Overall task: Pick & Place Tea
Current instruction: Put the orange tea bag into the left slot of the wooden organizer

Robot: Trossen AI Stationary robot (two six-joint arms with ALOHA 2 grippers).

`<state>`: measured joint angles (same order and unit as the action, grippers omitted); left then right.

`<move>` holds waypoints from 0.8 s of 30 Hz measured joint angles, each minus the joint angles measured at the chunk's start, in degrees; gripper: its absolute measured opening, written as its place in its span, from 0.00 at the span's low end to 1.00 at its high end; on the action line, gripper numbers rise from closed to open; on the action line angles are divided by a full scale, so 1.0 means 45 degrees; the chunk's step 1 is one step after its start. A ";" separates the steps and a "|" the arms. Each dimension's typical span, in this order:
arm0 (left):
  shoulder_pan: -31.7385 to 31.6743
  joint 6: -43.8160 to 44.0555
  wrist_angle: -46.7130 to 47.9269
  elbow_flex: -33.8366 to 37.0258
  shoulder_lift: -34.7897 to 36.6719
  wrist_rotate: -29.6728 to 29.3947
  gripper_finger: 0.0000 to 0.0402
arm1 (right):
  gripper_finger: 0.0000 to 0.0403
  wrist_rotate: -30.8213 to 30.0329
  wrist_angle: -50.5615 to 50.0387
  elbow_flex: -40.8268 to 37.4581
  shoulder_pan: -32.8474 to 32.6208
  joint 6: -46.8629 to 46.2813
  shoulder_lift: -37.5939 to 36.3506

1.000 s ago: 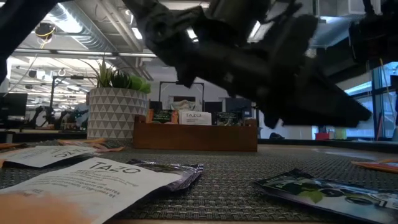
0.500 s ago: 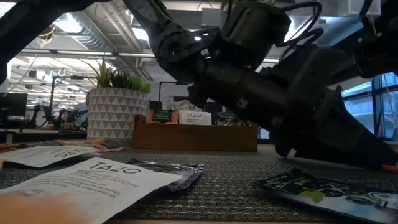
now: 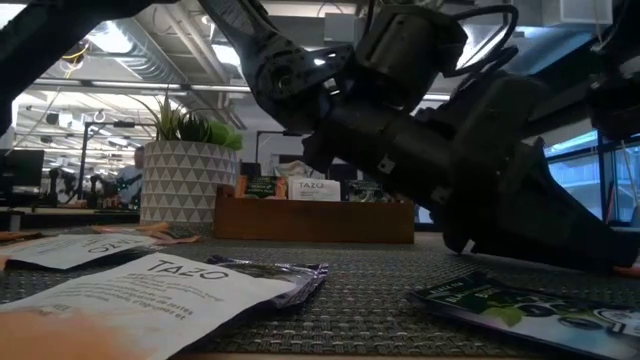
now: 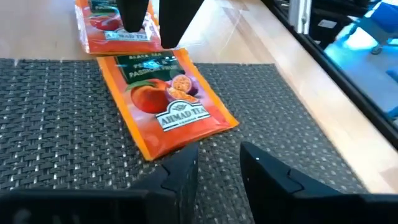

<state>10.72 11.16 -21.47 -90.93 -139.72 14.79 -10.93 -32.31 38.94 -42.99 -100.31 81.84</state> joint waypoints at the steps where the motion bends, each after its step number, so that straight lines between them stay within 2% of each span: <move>1: 0.0000 -0.0085 -0.0076 0.0005 0.0055 0.0039 0.28 | 0.42 -0.0069 -0.0003 0.0000 -0.0111 -0.0038 -0.0002; 7: 0.0019 -0.0171 -0.1010 -0.0015 0.0279 -0.0108 0.29 | 0.42 -0.0711 0.0188 0.0000 -0.0480 -0.0365 -0.0001; 10: 0.0014 -0.0176 -0.0882 -0.0009 0.0095 -0.0854 0.28 | 0.42 -0.0958 0.0463 0.0000 -0.0503 -0.0365 -0.0003; 15: 0.0005 -0.0179 -0.0733 -0.0001 -0.0161 -0.1353 0.28 | 0.42 -0.0998 0.0485 0.0000 -0.0503 -0.0365 0.0089; 24: -0.0006 -0.0178 -0.0865 -0.0025 -0.0316 -0.1403 0.28 | 0.42 -0.0823 0.0668 0.0000 -0.0503 -0.1295 0.0512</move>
<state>10.69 10.36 -25.36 -91.05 -141.14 8.47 -14.63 -29.31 38.94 -45.25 -106.14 84.15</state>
